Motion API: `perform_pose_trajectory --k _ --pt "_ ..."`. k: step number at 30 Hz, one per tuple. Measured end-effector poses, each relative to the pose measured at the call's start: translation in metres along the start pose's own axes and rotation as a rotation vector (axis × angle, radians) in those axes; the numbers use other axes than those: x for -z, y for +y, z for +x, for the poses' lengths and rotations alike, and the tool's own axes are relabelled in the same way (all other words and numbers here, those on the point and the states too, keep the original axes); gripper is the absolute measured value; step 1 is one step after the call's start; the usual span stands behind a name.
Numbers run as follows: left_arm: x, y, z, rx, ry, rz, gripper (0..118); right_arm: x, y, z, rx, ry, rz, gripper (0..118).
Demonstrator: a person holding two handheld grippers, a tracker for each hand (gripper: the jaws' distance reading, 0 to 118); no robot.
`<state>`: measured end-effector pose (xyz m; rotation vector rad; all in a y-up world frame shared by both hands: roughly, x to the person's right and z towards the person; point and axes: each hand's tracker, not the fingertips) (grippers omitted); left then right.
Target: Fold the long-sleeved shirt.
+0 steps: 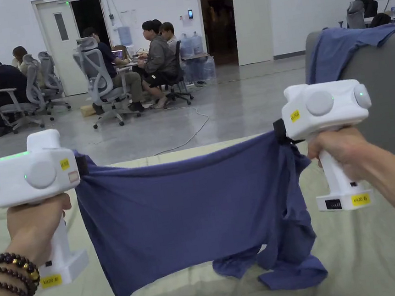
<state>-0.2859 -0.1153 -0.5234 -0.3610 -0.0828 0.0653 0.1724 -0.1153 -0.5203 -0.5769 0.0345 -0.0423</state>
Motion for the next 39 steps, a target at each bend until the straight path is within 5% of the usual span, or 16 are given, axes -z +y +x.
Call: perform_pose_trajectory --k 7,12,17,22,27,28,29,31,32,35,36,37,38,39 --pt "-0.080 -0.045 -0.015 -0.011 -0.052 0.037 5 -0.071 -0.066 -0.005 -0.085 0.103 0.035 0" --pt "-0.147 -0.124 -0.018 0.166 0.005 -0.064 5 -0.127 -0.153 -0.002 -0.098 0.184 -0.040 0" --pt "-0.203 -0.228 -0.032 0.124 -0.037 -0.311 5 -0.154 -0.271 0.003 -0.161 0.240 -0.294 0" --pt "-0.194 -0.329 -0.040 0.096 -0.078 -0.616 5 -0.117 -0.366 -0.001 -0.232 0.264 -0.655 0" --pt "-0.182 -0.364 -0.046 0.071 -0.061 -0.676 5 -0.090 -0.390 -0.008 -0.258 0.220 -0.703 0" --pt "-0.182 -0.357 -0.050 0.024 -0.086 -0.674 9 -0.093 -0.383 -0.007 -0.224 0.201 -0.688 4" --pt "-0.184 -0.348 -0.052 0.016 -0.098 -0.659 34 -0.102 -0.374 -0.006 -0.204 0.190 -0.661 25" --pt "-0.193 -0.327 -0.052 0.027 -0.116 -0.607 106 -0.113 -0.355 -0.004 -0.196 0.182 -0.608 87" --pt "-0.199 -0.311 -0.049 0.011 -0.159 -0.483 118 -0.121 -0.341 -0.002 -0.189 0.191 -0.536 108" --pt "-0.198 -0.281 -0.041 0.055 -0.084 -0.459 115 -0.132 -0.311 -0.002 -0.140 0.150 -0.412 103" --pt "-0.195 -0.272 -0.037 0.060 -0.073 -0.429 104 -0.132 -0.303 -0.002 -0.129 0.150 -0.381 83" --pt "-0.192 -0.265 -0.033 0.074 -0.106 -0.381 71 -0.130 -0.296 -0.005 -0.143 0.163 -0.359 37" --pt "-0.187 -0.261 -0.033 0.094 -0.106 -0.360 2 -0.122 -0.292 -0.009 -0.146 0.146 -0.366 0" --pt "-0.180 -0.259 -0.026 0.089 -0.084 -0.344 0 -0.118 -0.285 -0.012 -0.126 0.147 -0.359 0"
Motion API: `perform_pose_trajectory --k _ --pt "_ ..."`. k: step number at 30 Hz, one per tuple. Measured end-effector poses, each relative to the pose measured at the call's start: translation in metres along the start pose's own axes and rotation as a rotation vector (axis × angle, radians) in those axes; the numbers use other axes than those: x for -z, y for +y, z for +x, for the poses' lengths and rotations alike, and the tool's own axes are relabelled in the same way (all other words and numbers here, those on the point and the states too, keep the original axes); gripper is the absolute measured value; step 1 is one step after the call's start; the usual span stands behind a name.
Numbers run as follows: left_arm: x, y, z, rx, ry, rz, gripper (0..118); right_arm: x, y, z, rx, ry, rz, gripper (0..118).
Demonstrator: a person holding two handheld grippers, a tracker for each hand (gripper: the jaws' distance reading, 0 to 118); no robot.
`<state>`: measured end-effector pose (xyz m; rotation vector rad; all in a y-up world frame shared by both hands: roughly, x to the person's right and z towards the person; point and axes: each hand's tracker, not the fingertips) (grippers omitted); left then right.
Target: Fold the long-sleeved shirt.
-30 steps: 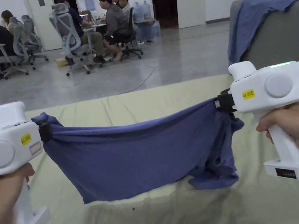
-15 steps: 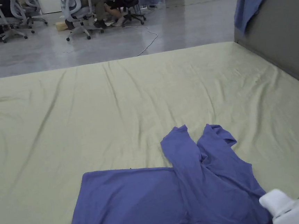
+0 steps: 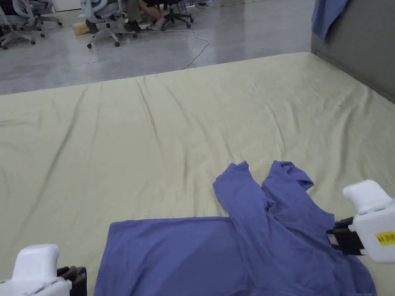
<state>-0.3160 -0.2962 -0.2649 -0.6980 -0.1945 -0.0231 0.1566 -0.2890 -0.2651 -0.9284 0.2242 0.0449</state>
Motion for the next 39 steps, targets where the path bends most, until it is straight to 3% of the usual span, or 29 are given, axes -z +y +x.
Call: perform_pose_trajectory --k 2,5,10,14,18,20,23,24,25,26,31,34,39 --pt "0.009 0.011 0.002 -0.003 -0.046 -0.011 0 0.013 0.019 -0.002 -0.043 0.033 -0.011 0" --pt "0.022 0.021 0.003 -0.018 -0.068 -0.001 0 0.033 0.062 -0.006 -0.040 0.039 0.016 0" --pt "0.047 0.036 0.005 0.003 -0.088 0.000 0 0.124 0.158 -0.010 -0.031 0.045 0.021 2" --pt "0.065 0.044 0.002 -0.021 -0.102 0.005 0 0.222 0.208 -0.017 -0.055 0.019 -0.093 74" --pt "0.078 0.046 -0.002 -0.051 -0.113 -0.002 0 0.292 0.218 -0.020 -0.014 -0.007 -0.196 69" --pt "0.081 0.045 -0.003 -0.052 -0.113 -0.008 0 0.317 0.213 -0.022 0.000 -0.038 -0.238 54" --pt "0.084 0.042 -0.005 -0.050 -0.108 -0.016 0 0.320 0.203 -0.029 -0.022 -0.069 -0.212 44" --pt "0.084 0.041 -0.006 -0.053 -0.104 -0.018 0 0.315 0.205 -0.032 -0.037 -0.080 -0.208 37" --pt "0.085 0.040 -0.008 -0.060 -0.105 -0.021 0 0.305 0.207 -0.034 -0.050 -0.077 -0.195 4" --pt "0.086 0.040 -0.009 -0.065 -0.109 -0.028 0 0.287 0.205 -0.037 -0.067 -0.076 -0.160 0" --pt "0.075 0.039 -0.001 -0.061 -0.108 -0.012 0 0.170 0.179 -0.043 -0.124 0.068 -0.023 0" --pt "0.059 0.036 0.001 -0.070 -0.130 0.009 0 0.085 0.129 -0.047 -0.180 0.150 0.037 0" --pt "0.035 0.025 0.011 -0.046 -0.148 0.026 0 -0.011 0.029 -0.049 -0.181 0.207 0.037 0"
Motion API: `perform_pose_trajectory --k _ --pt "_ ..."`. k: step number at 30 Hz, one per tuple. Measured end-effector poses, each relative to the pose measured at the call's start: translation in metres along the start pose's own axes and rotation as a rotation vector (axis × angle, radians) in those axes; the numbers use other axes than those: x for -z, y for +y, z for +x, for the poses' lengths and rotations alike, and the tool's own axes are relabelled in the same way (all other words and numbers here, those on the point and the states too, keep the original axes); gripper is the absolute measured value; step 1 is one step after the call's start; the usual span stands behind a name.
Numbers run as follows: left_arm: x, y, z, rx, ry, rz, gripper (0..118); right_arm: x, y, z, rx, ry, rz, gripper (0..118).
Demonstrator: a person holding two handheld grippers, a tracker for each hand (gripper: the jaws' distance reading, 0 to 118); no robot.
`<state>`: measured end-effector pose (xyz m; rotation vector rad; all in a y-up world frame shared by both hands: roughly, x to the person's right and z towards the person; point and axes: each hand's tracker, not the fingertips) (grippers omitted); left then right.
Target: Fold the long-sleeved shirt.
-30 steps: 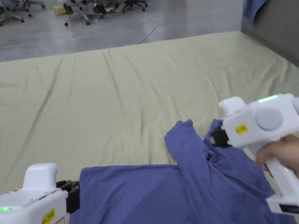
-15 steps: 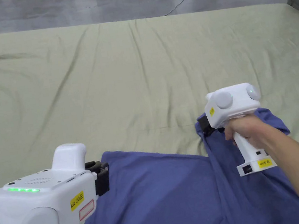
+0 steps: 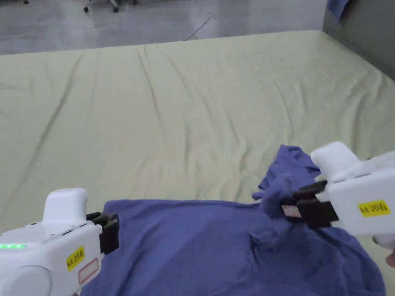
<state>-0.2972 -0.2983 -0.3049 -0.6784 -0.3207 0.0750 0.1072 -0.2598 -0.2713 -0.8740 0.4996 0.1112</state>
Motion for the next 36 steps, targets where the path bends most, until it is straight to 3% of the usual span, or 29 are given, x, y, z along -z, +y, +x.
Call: perform_pose_trajectory --k 3,7,11,13,14,15,16,17,18,21,22,23,24,25,26,27,33,34,36 --pt "-0.007 -0.005 0.002 -0.004 -0.007 -0.004 0 0.001 -0.042 -0.011 0.035 0.047 -0.088 0" --pt "-0.011 -0.008 0.009 -0.015 -0.004 -0.012 0 0.071 -0.083 -0.014 0.009 -0.047 -0.265 0" --pt "-0.020 -0.006 0.017 -0.019 -0.010 -0.006 0 0.120 -0.101 -0.005 0.018 -0.087 -0.313 0" --pt "-0.022 -0.005 0.019 -0.017 -0.005 -0.001 0 0.107 -0.095 -0.003 0.097 -0.067 -0.290 4" --pt "-0.025 -0.004 0.019 -0.016 -0.007 0.003 0 0.095 -0.091 -0.002 0.126 -0.049 -0.268 14" --pt "-0.027 -0.003 0.020 -0.016 -0.011 0.008 0 0.079 -0.089 -0.001 0.149 -0.035 -0.236 31" --pt "-0.029 -0.002 0.021 -0.016 -0.012 0.012 0 0.061 -0.085 0.000 0.178 -0.022 -0.186 60" --pt "-0.031 -0.002 0.022 -0.015 -0.013 0.014 0 0.046 -0.083 0.001 0.197 -0.031 -0.137 98" --pt "-0.032 -0.002 0.024 -0.012 -0.012 0.016 0 0.031 -0.080 0.002 0.208 -0.046 -0.086 107" --pt "-0.034 -0.005 0.027 -0.007 -0.011 0.023 0 -0.014 -0.069 0.012 0.272 -0.113 0.052 105" --pt "-0.034 -0.006 0.028 -0.010 -0.012 0.021 0 -0.025 -0.067 0.017 0.287 -0.140 0.091 93" --pt "-0.034 -0.007 0.029 -0.011 -0.013 0.019 0 -0.039 -0.063 0.019 0.273 -0.174 0.139 62" --pt "-0.033 -0.008 0.032 -0.009 -0.012 0.016 0 -0.044 -0.061 0.021 0.253 -0.211 0.155 62" --pt "-0.032 -0.009 0.033 -0.005 -0.012 0.013 0 -0.047 -0.058 0.022 0.248 -0.264 0.153 46" --pt "-0.029 -0.009 0.034 0.001 -0.010 0.009 0 -0.053 -0.057 0.025 0.253 -0.275 0.168 13" --pt "-0.026 -0.008 0.034 0.004 -0.003 0.008 0 -0.055 -0.056 0.027 0.236 -0.258 0.159 0" --pt "0.049 0.026 0.009 0.079 0.103 -0.015 0 -0.043 -0.051 0.033 0.231 -0.204 0.126 0" --pt "0.070 0.034 0.001 0.091 0.126 -0.037 8 -0.041 -0.050 0.032 0.228 -0.202 0.122 0" --pt "0.117 0.047 -0.016 0.093 0.148 -0.134 89 -0.031 -0.051 0.034 0.230 -0.194 0.111 0"
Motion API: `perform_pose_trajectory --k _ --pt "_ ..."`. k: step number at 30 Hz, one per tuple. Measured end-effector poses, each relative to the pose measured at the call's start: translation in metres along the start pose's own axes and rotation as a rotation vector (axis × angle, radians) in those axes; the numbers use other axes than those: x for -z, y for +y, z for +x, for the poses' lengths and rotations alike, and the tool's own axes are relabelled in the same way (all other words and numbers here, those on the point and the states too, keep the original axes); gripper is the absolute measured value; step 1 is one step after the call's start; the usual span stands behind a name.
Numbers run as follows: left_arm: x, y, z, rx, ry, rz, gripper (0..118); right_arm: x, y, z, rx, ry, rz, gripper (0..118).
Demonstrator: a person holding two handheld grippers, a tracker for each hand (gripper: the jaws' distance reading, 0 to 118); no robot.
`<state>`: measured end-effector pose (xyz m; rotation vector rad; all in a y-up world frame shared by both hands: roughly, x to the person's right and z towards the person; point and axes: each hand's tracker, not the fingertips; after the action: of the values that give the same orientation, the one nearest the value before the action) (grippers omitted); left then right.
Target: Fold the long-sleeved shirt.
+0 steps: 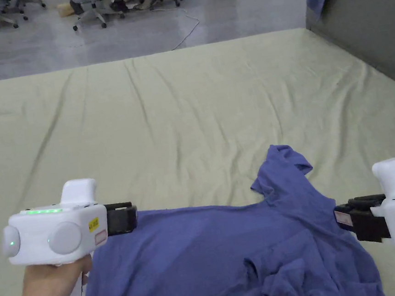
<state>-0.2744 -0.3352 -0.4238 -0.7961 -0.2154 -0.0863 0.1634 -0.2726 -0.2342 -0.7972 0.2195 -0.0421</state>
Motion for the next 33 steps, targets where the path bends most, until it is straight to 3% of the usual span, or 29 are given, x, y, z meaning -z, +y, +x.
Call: perform_pose_trajectory --k 1,2,7,12,13,14,16,21,22,24,25,30,33 --pt "0.022 0.007 -0.006 -0.015 0.014 -0.009 112 0.003 0.000 0.001 0.006 0.007 -0.010 0" --pt "0.038 0.011 -0.010 -0.021 0.016 -0.012 113 0.005 -0.001 0.001 0.009 0.011 -0.019 0" --pt "0.118 0.011 -0.023 -0.021 0.064 -0.188 111 0.025 -0.006 0.012 0.023 -0.003 -0.067 0" --pt "0.135 0.002 -0.027 -0.073 0.064 -0.208 106 0.034 -0.002 0.024 0.030 -0.041 -0.086 0" --pt "0.127 0.004 -0.025 -0.065 0.058 -0.209 98 0.035 0.001 0.027 0.032 -0.053 -0.084 0" --pt "0.116 0.007 -0.022 -0.052 0.037 -0.185 71 0.037 0.006 0.030 0.034 -0.062 -0.080 0" --pt "0.087 0.011 -0.013 0.007 -0.033 -0.137 1 0.044 0.016 0.042 0.042 -0.083 -0.064 0" --pt "0.023 0.015 -0.007 -0.024 -0.062 -0.038 1 0.087 0.046 0.067 0.046 -0.180 -0.102 0" --pt "0.011 0.016 -0.007 -0.030 -0.073 -0.014 1 0.102 0.052 0.072 0.058 -0.186 -0.124 8" --pt "-0.008 0.017 -0.009 -0.027 -0.082 0.014 1 0.131 0.055 0.084 0.095 -0.186 -0.187 61" --pt "-0.017 0.017 -0.008 -0.024 -0.091 0.024 1 0.147 0.057 0.087 0.105 -0.185 -0.226 76" --pt "-0.037 0.020 -0.008 -0.039 -0.118 0.044 1 0.209 0.054 0.095 0.202 -0.148 -0.374 74" --pt "-0.038 0.021 -0.006 -0.037 -0.114 0.047 1 0.230 0.046 0.085 0.155 -0.140 -0.481 48"
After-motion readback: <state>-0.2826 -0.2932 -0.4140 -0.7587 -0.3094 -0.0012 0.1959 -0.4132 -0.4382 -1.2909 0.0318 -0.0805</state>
